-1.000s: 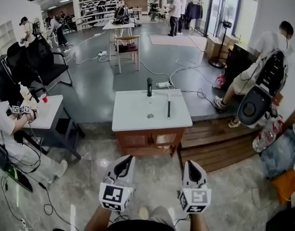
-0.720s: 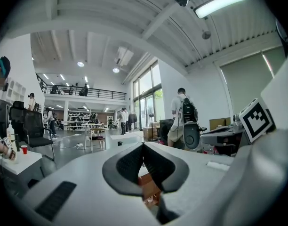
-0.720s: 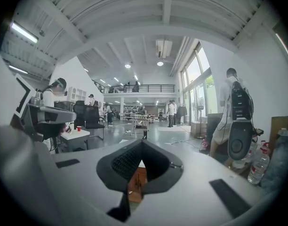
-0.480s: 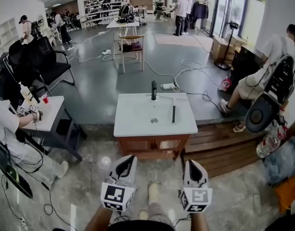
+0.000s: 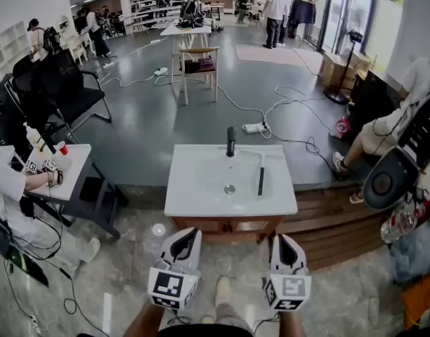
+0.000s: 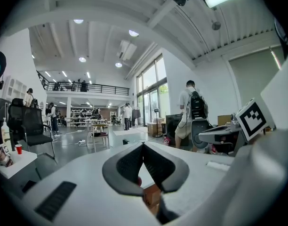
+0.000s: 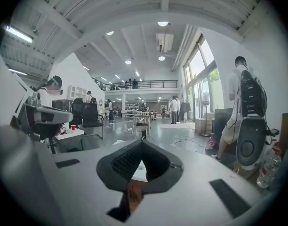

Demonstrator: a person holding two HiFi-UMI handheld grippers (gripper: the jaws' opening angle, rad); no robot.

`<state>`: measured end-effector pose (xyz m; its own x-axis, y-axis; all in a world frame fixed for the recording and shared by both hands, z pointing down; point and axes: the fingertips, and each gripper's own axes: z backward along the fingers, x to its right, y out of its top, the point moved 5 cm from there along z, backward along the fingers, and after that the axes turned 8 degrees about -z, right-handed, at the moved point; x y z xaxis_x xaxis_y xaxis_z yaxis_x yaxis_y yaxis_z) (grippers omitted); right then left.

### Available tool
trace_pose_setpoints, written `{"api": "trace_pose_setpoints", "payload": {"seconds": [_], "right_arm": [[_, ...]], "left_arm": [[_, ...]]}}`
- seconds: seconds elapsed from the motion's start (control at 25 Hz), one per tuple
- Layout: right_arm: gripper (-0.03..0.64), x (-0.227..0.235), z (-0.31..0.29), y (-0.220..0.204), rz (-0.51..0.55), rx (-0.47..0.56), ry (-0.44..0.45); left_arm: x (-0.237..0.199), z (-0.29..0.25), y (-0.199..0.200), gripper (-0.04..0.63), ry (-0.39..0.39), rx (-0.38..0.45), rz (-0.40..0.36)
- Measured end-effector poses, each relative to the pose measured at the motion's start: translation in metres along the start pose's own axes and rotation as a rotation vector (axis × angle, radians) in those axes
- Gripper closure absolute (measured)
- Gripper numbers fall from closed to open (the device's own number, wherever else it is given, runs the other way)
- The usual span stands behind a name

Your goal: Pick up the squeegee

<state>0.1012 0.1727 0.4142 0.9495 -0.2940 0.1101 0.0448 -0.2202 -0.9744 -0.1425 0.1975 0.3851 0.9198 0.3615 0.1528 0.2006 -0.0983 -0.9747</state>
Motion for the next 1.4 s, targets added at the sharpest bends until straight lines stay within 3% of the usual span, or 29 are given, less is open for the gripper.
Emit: {"api": "trace_pose_setpoints", "payload": {"seconds": [0.68, 1.4], "right_arm": [[0.619, 0.042, -0.131, 0.016, 0.004, -0.053, 0.010], [0.620, 0.088, -0.207, 0.028, -0.006, -0.063, 0.000]], "left_arm": [[-0.042, -0.127, -0.004, 0.597, 0.007, -0.043, 0.034], [-0.056, -0.224, 0.008, 0.597, 0.010, -0.012, 0.030]]}}
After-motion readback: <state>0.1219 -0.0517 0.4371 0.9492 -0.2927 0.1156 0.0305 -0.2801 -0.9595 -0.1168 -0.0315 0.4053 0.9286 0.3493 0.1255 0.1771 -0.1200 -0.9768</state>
